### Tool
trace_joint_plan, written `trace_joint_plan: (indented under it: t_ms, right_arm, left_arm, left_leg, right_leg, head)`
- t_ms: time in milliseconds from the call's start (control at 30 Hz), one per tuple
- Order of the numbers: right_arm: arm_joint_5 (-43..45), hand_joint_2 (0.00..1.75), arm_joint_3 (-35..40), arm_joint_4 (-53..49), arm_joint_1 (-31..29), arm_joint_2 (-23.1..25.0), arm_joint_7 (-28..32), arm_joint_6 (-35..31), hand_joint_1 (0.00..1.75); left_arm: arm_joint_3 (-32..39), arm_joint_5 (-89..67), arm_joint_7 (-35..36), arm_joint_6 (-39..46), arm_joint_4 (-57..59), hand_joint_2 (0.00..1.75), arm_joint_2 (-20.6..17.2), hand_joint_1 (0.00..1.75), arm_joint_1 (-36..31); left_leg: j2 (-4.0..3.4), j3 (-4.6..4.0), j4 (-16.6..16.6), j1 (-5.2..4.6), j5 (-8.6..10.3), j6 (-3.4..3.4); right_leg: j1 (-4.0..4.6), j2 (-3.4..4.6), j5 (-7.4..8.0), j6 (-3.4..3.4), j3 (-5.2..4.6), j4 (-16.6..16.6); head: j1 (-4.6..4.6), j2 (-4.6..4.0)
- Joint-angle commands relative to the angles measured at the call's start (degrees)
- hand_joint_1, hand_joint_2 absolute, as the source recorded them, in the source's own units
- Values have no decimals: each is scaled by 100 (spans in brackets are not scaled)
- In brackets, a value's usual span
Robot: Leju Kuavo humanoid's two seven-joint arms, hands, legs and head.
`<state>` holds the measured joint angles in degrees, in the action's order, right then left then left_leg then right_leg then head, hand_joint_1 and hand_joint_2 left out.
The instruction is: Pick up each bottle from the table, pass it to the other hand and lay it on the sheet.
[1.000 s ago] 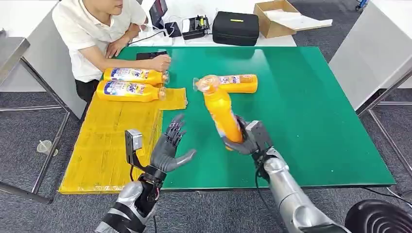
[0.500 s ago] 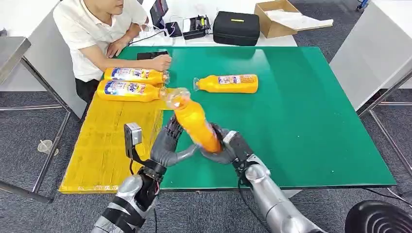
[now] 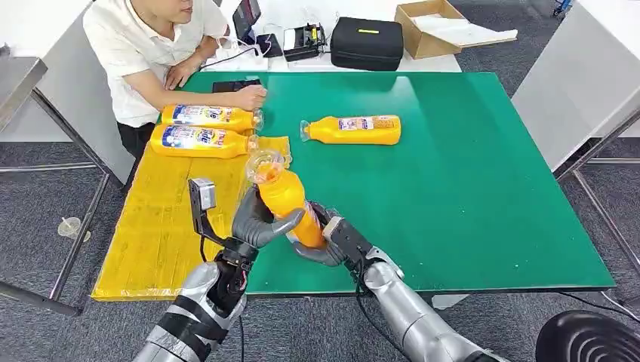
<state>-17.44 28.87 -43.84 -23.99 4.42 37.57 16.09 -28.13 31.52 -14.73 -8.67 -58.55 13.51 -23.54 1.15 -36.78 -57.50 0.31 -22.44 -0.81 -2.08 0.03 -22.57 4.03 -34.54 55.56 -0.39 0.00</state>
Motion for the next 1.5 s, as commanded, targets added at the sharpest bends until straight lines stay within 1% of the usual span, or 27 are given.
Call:
trace_joint_plan:
  t_ms: [33, 133, 167, 200, 233, 333, 400, 433, 467, 500, 533, 600, 767, 800, 933, 967, 1067, 1100, 1133, 1167, 1200, 1233, 1300, 1367, 1433, 1467, 1500]
  right_arm:
    - [-19, 175, 670, 444, -312, 84, -29, -123, 175]
    - [85, 175, 655, 463, -335, 88, -6, -108, 175]
    - [160, 175, 617, 457, -338, 97, 11, -62, 175]
    - [228, 175, 568, 419, -332, 97, 33, -52, 175]
    - [347, 175, 494, 375, -322, 98, 27, 27, 175]
    - [561, 175, 349, 218, -292, 52, -72, 132, 175]
    - [769, 175, 190, 113, -253, 31, -130, 229, 175]
    - [790, 175, 165, 74, -238, 22, -149, 215, 175]
    - [934, 175, 60, 52, -226, 41, -214, 308, 140]
    - [972, 175, 34, 17, -217, 43, -278, 326, 21]
    - [985, 175, 19, -12, -210, 44, -294, 300, 0]
    - [1045, 175, -70, -36, -193, 87, -352, 222, 0]
    - [1202, 175, -377, -289, -50, 267, -542, -340, 0]
    - [1188, 0, -389, -317, -32, 268, -587, -425, 0]
    - [1208, 0, -444, -291, -17, 275, -638, -509, 0]
    - [1212, 0, -504, -262, -8, 297, -677, -636, 0]
    - [1209, 0, -517, -262, 2, 305, -687, -729, 0]
    - [1150, 0, -550, -289, 23, 313, -668, -939, 0]
    - [1041, 0, -818, -468, 153, 409, -402, -1763, 0]
    - [1100, 0, -1064, -660, 282, 509, -231, -2251, 0]
    - [1052, 175, -1364, -1047, 445, 572, -7, -3109, 0]
    - [976, 175, -1491, -1245, 513, 508, 145, -3488, 0]
    - [993, 175, -1533, -1478, 602, 447, 83, -3437, 0]
    - [927, 175, -1893, -1802, 706, 516, 243, -4237, 0]
    - [825, 175, -1941, -2633, 964, 231, 243, -5068, 0]
    - [825, 0, -1959, -2882, 1037, 152, 243, -5215, 0]
    - [729, 0, -1982, -3274, 1177, -4, 243, -5522, 0]
  left_arm:
    - [-178, 365, 106, 144, 681, 175, 118, 0, -572]
    - [-275, 511, 160, -48, 693, 175, 100, 0, -540]
    - [-302, 528, 169, -66, 723, 175, 90, 37, -537]
    - [-351, 505, 172, -57, 766, 175, 71, 168, -540]
    - [-430, 406, 115, -12, 816, 175, 46, 175, -560]
    - [-591, 71, -155, 87, 925, 175, 0, 175, -615]
    - [-705, -490, -494, 413, 854, 175, -53, 175, -644]
    - [-703, -590, -496, 475, 837, 175, -53, 175, -641]
    - [-697, -693, -494, 500, 798, 175, -62, 175, -630]
    - [-663, -781, -492, 533, 787, 175, -56, 175, -618]
    - [-667, -943, -528, 591, 776, 175, -62, 175, -621]
    - [-590, -1109, -530, 620, 770, 175, -59, 175, -605]
    - [-419, -1286, -518, 722, 528, 175, -129, 175, -503]
    - [-386, -1323, -511, 746, 448, 175, -145, 175, -471]
    - [-364, -1368, -501, 761, 386, 175, -183, 175, -460]
    - [-363, -1396, -494, 778, 354, 175, -202, 175, -448]
    - [-344, -1408, -493, 789, 322, 175, -223, 175, -434]
    - [-338, -1433, -483, 801, 298, 175, -245, 175, -425]
    - [-353, -1557, -484, 946, 220, 175, -318, 175, -401]
    - [-315, -1614, -484, 1053, 120, 175, -382, 175, -346]
    - [-271, -1828, -518, 1288, -28, 175, -463, 175, -287]
    - [-255, -1954, -545, 1399, -100, 175, -524, 175, -263]
    - [-210, -1987, -526, 1392, -186, 175, -534, 175, -219]
    - [-316, -2510, -650, 1800, -233, 175, -637, 175, -241]
    - [-338, -3305, -703, 2418, -275, 175, -845, 175, -294]
    - [-360, -3621, -694, 2625, -271, 175, -919, 175, -319]
    - [-378, -4215, -574, 2944, -236, 175, -1059, 175, -362]
  left_leg:
    - [-7, 8, -4, 6, -6, 3]
    - [-11, 19, -7, 8, -13, 3]
    - [-6, 12, -5, 7, -9, 2]
    - [-6, 10, -3, 5, -7, 2]
    - [-10, 21, -8, 9, -15, 3]
    - [-8, 20, -7, 7, -14, 4]
    - [-5, 10, -4, 4, -8, 3]
    - [-8, 20, -10, 8, -16, 5]
    - [-7, 12, -6, 8, -11, 4]
    - [-8, 11, -4, 4, -9, 3]
    - [-5, 4, -1, 1, -4, 2]
    - [-11, 10, -4, 4, -9, 3]
    - [-19, 18, -7, 9, -15, 5]
    - [-10, 12, -4, 6, -11, 4]
    - [-25, 24, -9, 10, -22, 6]
    - [-10, 2, 1, 0, -4, 2]
    - [-14, 6, -1, 3, -8, 3]
    - [-10, 1, 2, 1, -4, 2]
    - [-29, 31, -11, 12, -26, 6]
    - [-17, 10, -1, 4, -10, 4]
    - [-22, 18, -4, 7, -16, 5]
    - [-27, 17, -4, 7, -17, 7]
    - [-10, -1, 4, -2, -3, 2]
    - [-15, 10, 3, 0, -9, 2]
    - [-14, 14, -2, 4, -13, 3]
    - [-24, 23, -6, 8, -20, 4]
    - [0, -10, 1, -3, 0, 1]
  right_leg:
    - [9, 1, -4, -16, 9, 0]
    - [11, 2, -10, -22, 22, 1]
    - [9, -1, -7, -17, 16, 0]
    - [7, 0, -5, -15, 12, -1]
    - [12, 1, -12, -24, 24, 1]
    - [11, -1, -12, -25, 24, 2]
    - [7, -1, -7, -18, 13, 1]
    - [13, -2, -14, -28, 25, 4]
    - [11, 0, -8, -21, 17, 1]
    - [7, 1, -7, -19, 14, 1]
    - [3, 0, -4, -14, 6, 1]
    - [7, 4, -6, -18, 11, 1]
    - [13, 8, -10, -26, 18, 1]
    - [9, 1, -9, -21, 14, 0]
    - [15, 14, -14, -31, 24, 3]
    - [2, 5, -2, -13, 2, 0]
    - [5, 8, -4, -17, 7, 0]
    - [2, 6, -2, -13, 3, -1]
    - [18, 16, -17, -37, 34, 3]
    - [7, 10, -6, -20, 11, 0]
    - [11, 13, -10, -27, 19, 1]
    - [11, 18, -10, -27, 15, 2]
    - [0, 6, -2, -13, -1, 0]
    - [3, 9, -6, -18, 10, -1]
    - [8, 6, -10, -23, 17, 0]
    - [13, 13, -13, -30, 26, 0]
    - [-2, -5, -4, -12, -9, 3]
  head:
    - [0, 0]
    - [0, 0]
    - [0, 0]
    - [0, 0]
    - [0, 0]
    - [0, 0]
    - [0, 0]
    - [0, 0]
    - [2, 0]
    - [0, 0]
    - [2, 0]
    - [0, 0]
    - [0, 0]
    - [2, 0]
    - [0, 0]
    - [0, 0]
    - [2, 0]
    - [2, 0]
    - [0, 0]
    - [2, 0]
    - [2, 0]
    - [2, 0]
    - [2, 0]
    - [0, 0]
    - [4, 0]
    - [-2, 0]
    - [-2, 0]
